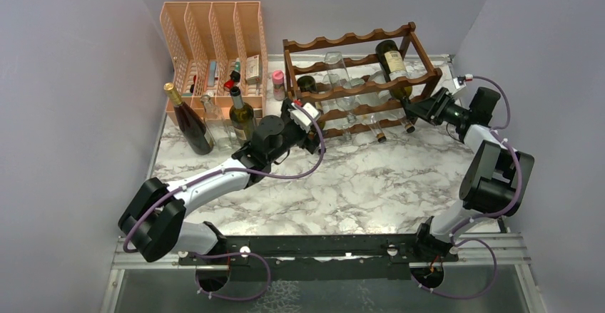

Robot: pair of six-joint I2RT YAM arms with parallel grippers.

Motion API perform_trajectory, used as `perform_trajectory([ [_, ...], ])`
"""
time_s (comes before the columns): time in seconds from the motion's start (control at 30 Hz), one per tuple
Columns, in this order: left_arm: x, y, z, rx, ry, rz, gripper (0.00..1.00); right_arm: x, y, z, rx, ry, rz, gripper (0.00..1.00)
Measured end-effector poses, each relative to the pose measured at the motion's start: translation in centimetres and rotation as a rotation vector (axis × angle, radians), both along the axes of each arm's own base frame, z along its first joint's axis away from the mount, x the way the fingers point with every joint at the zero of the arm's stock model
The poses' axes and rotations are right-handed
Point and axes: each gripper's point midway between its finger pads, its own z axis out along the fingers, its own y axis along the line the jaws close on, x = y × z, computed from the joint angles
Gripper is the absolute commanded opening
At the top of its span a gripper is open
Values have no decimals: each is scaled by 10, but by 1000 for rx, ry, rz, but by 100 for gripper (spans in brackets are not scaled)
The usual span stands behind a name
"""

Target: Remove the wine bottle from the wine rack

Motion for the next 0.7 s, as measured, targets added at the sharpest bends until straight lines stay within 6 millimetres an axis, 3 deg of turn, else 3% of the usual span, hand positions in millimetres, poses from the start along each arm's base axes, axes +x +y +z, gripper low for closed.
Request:
perform_trajectory([
  [0.2, -4, -1, 7, -13, -7, -13, 99, 2, 10, -3, 13, 9, 25, 50],
  [0.7, -18, -9, 22, -8, -64, -45, 99, 6, 10, -19, 36, 40, 31, 52],
])
